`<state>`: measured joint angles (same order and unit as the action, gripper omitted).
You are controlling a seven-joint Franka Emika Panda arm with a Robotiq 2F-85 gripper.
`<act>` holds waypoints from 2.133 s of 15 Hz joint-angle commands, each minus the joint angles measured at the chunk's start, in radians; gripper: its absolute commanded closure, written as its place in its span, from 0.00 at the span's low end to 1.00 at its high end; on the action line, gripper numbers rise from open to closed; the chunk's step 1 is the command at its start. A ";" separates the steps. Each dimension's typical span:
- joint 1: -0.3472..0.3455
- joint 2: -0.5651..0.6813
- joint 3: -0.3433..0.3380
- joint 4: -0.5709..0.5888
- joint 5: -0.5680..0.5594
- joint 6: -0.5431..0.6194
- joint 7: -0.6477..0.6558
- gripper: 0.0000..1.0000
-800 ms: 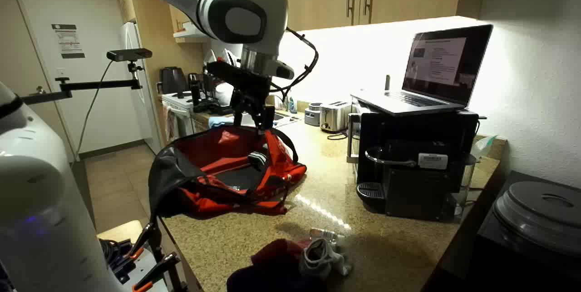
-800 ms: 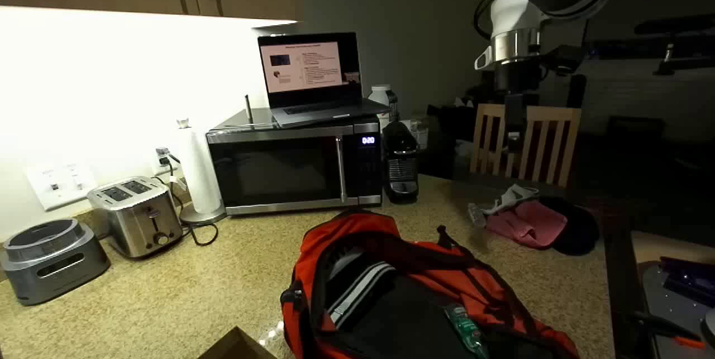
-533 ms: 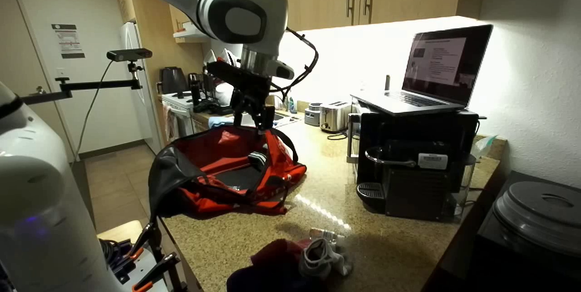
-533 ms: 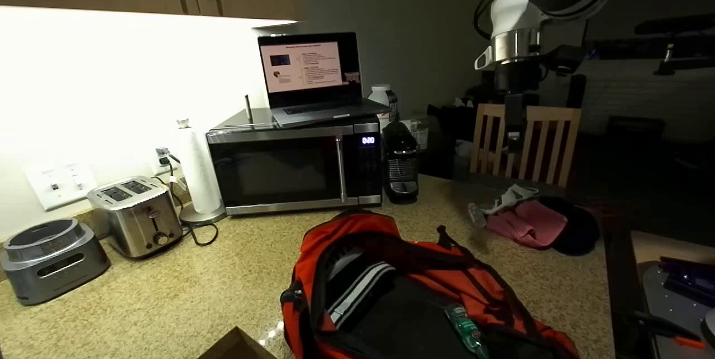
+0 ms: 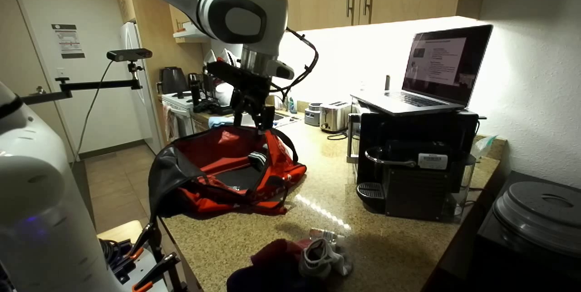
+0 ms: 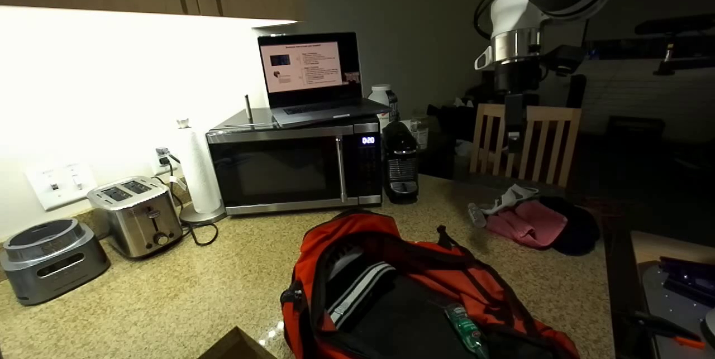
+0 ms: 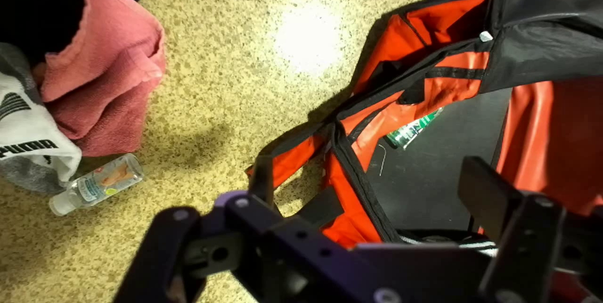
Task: Remove the bottle out of the bag
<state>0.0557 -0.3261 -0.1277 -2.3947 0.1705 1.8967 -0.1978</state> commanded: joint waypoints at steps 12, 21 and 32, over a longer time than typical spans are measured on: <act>-0.023 0.001 0.021 0.002 0.006 -0.003 -0.006 0.00; -0.023 0.001 0.021 0.002 0.006 -0.003 -0.006 0.00; 0.000 0.117 0.071 0.073 0.071 0.043 0.067 0.00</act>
<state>0.0545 -0.2757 -0.0917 -2.3685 0.1978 1.9091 -0.1746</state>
